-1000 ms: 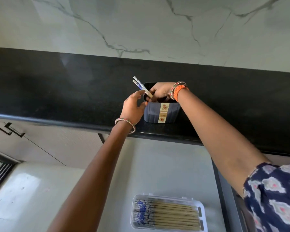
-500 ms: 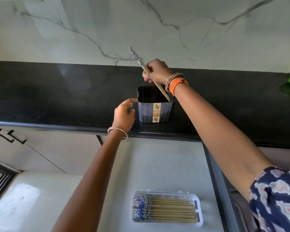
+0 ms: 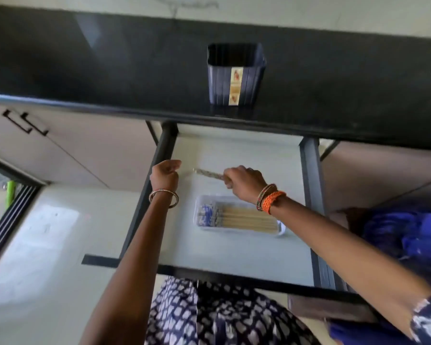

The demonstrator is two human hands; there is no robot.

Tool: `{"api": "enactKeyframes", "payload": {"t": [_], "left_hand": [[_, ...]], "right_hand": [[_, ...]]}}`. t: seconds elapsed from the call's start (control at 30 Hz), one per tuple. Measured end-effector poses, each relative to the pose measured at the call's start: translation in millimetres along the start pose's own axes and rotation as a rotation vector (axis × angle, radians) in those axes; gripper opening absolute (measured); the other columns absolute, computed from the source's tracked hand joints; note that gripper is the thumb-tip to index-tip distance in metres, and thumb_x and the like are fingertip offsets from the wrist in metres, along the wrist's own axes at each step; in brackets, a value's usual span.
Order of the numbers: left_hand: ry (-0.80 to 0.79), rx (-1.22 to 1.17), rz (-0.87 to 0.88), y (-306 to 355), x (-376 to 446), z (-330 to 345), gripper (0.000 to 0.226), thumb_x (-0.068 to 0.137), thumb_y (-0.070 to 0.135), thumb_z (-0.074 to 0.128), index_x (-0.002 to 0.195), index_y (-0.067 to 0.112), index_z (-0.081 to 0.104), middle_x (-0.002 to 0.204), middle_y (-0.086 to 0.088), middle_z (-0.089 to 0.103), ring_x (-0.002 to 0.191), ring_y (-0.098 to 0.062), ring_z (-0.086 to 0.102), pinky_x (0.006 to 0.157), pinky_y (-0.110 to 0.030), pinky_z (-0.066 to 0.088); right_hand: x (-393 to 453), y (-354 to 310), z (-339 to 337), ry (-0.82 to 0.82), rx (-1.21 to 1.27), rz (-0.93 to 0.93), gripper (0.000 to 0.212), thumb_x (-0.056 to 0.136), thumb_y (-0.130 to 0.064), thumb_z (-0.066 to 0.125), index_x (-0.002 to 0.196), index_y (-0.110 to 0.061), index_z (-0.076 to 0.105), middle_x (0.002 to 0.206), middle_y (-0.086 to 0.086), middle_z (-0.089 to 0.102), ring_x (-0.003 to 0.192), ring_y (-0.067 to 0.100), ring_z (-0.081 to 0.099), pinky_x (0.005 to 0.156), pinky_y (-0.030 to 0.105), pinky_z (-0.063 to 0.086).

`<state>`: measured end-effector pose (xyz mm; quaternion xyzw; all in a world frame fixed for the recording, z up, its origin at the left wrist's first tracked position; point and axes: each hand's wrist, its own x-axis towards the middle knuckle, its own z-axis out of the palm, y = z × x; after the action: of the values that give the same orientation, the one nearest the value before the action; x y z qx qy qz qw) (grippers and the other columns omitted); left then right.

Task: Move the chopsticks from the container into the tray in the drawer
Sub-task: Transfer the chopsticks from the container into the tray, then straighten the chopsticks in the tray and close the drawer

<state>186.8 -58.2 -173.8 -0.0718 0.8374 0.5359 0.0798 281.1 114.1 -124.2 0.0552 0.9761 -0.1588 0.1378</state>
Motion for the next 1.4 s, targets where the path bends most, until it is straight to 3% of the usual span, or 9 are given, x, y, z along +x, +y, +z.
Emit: {"api": "enactKeyframes", "payload": {"t": [0.2, 0.4, 0.6, 0.77, 0.9, 1.0, 1.2, 1.33, 1.4], "left_hand": [[-0.098, 0.127, -0.136, -51.9, -23.4, -6.3, 0.043, 0.077, -0.011, 0.042, 0.104, 0.008, 0.069, 0.106, -0.015, 0.071, 0.104, -0.035, 0.064, 0.095, -0.044, 0.051], [-0.268, 0.259, -0.113, -65.6, -36.0, 6.8, 0.044, 0.079, -0.013, 0.043, 0.111, 0.006, 0.065, 0.111, -0.018, 0.067, 0.104, -0.031, 0.063, 0.083, -0.032, 0.051], [-0.407, 0.265, -0.104, -68.1, -44.6, 23.7, 0.045, 0.075, -0.020, 0.040, 0.111, -0.004, 0.061, 0.114, -0.029, 0.062, 0.108, -0.040, 0.059, 0.077, -0.034, 0.049], [-0.448, 0.352, 0.028, -68.9, -61.9, 18.2, 0.039, 0.079, -0.011, 0.050, 0.112, 0.004, 0.063, 0.122, -0.019, 0.062, 0.115, -0.033, 0.057, 0.100, -0.045, 0.046], [-0.649, 0.465, 0.238, -52.7, -83.8, -6.0, 0.019, 0.087, 0.012, 0.059, 0.104, 0.010, 0.067, 0.113, -0.011, 0.068, 0.099, -0.025, 0.066, 0.090, -0.043, 0.054], [-0.850, 0.528, 0.283, -37.1, -103.8, -25.9, 0.014, 0.087, 0.017, 0.061, 0.096, 0.013, 0.071, 0.095, -0.002, 0.072, 0.075, -0.014, 0.069, 0.080, -0.033, 0.058], [-1.100, 0.728, 0.320, -32.8, -121.4, -54.7, 0.022, 0.078, 0.034, 0.070, 0.098, 0.026, 0.070, 0.103, 0.007, 0.073, 0.088, -0.008, 0.067, 0.084, -0.023, 0.053], [-1.067, 0.786, 0.433, -43.2, -135.7, -63.3, 0.021, 0.081, 0.029, 0.068, 0.101, 0.027, 0.070, 0.105, 0.006, 0.073, 0.092, -0.012, 0.067, 0.084, -0.026, 0.052], [-1.010, 0.802, 0.469, -46.5, -140.7, -64.8, 0.021, 0.081, 0.028, 0.067, 0.102, 0.028, 0.070, 0.104, 0.004, 0.074, 0.093, -0.015, 0.067, 0.084, -0.031, 0.053]], "right_hand": [[0.7, 6.4, 87.8, -0.162, -0.244, -0.057, 0.032, 0.091, 0.000, 0.040, 0.118, -0.009, 0.055, 0.121, 0.016, 0.061, 0.112, 0.036, 0.060, 0.088, 0.041, 0.048], [3.6, 18.7, 111.3, -0.122, -0.346, 0.012, 0.033, 0.086, 0.005, 0.050, 0.113, -0.009, 0.061, 0.112, 0.010, 0.067, 0.107, 0.032, 0.064, 0.084, 0.040, 0.053], [5.1, 21.5, 116.2, -0.081, -0.325, -0.005, 0.036, 0.084, 0.006, 0.050, 0.116, -0.008, 0.058, 0.114, 0.011, 0.065, 0.110, 0.033, 0.061, 0.084, 0.041, 0.052], [-24.2, 20.8, 97.0, 0.022, -0.126, 0.011, 0.036, 0.084, 0.003, 0.047, 0.117, -0.008, 0.058, 0.112, 0.013, 0.065, 0.103, 0.033, 0.063, 0.080, 0.039, 0.052], [-69.2, 12.4, 76.8, 0.024, 0.144, 0.039, 0.015, 0.088, -0.017, 0.051, 0.086, -0.013, 0.065, 0.088, 0.006, 0.072, 0.079, 0.028, 0.067, 0.061, 0.031, 0.052], [-103.3, 4.4, 65.9, -0.060, 0.245, 0.043, 0.012, 0.082, -0.029, 0.058, 0.083, -0.022, 0.068, 0.085, -0.005, 0.072, 0.075, 0.018, 0.066, 0.059, 0.026, 0.049], [-149.5, -16.4, 71.0, -0.223, 0.259, 0.116, 0.025, 0.072, -0.039, 0.066, 0.094, -0.028, 0.067, 0.089, -0.010, 0.070, 0.079, 0.014, 0.065, 0.066, 0.028, 0.052], [-144.6, -18.4, 86.9, -0.128, 0.476, 0.162, 0.024, 0.078, -0.043, 0.062, 0.090, -0.024, 0.069, 0.086, -0.009, 0.071, 0.076, 0.011, 0.067, 0.066, 0.029, 0.053], [-115.8, -6.1, 95.2, 0.018, 0.399, 0.185, 0.024, 0.085, -0.029, 0.058, 0.102, -0.016, 0.068, 0.104, 0.004, 0.072, 0.093, 0.021, 0.067, 0.077, 0.034, 0.054]]}}
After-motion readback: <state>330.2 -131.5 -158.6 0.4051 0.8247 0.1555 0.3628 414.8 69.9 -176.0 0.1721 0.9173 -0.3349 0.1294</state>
